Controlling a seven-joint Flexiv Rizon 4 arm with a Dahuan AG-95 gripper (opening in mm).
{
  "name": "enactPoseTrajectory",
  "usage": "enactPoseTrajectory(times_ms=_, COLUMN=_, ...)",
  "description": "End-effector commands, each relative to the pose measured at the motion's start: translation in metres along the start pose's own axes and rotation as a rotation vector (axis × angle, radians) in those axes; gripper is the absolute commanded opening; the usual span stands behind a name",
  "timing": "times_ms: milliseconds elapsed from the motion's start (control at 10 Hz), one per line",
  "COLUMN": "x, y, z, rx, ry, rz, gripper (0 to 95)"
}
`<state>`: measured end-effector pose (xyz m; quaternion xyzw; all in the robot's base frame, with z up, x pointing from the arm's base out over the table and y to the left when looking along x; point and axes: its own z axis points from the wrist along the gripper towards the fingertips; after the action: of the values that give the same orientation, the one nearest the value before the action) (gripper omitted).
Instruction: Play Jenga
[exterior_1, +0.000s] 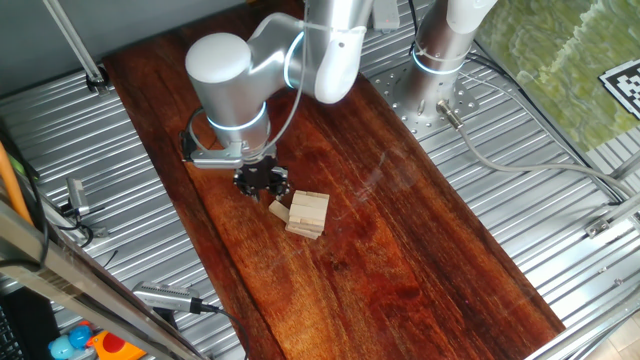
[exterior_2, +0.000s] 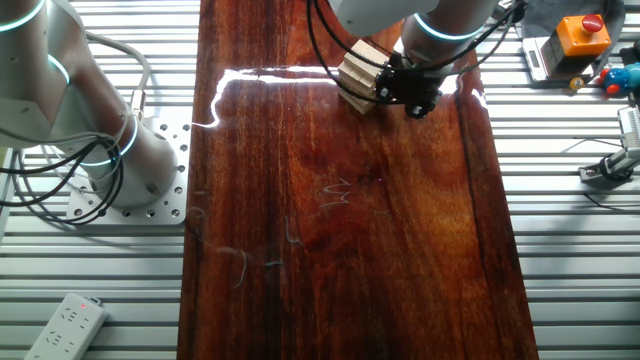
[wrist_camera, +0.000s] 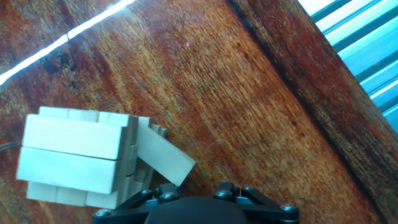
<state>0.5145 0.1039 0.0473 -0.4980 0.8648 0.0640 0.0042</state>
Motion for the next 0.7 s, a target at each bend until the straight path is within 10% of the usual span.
enactPoseTrajectory(times_ms=100, x=0.0016, y=-0.001, z=-0.0016, rx=-0.001, ry=0.001, rz=-0.001, gripper=38.0)
enactPoseTrajectory(times_ms=700, x=0.0024, y=-0.0037, z=-0.0024, rx=0.057, ry=0.032, rz=-0.228, gripper=38.0)
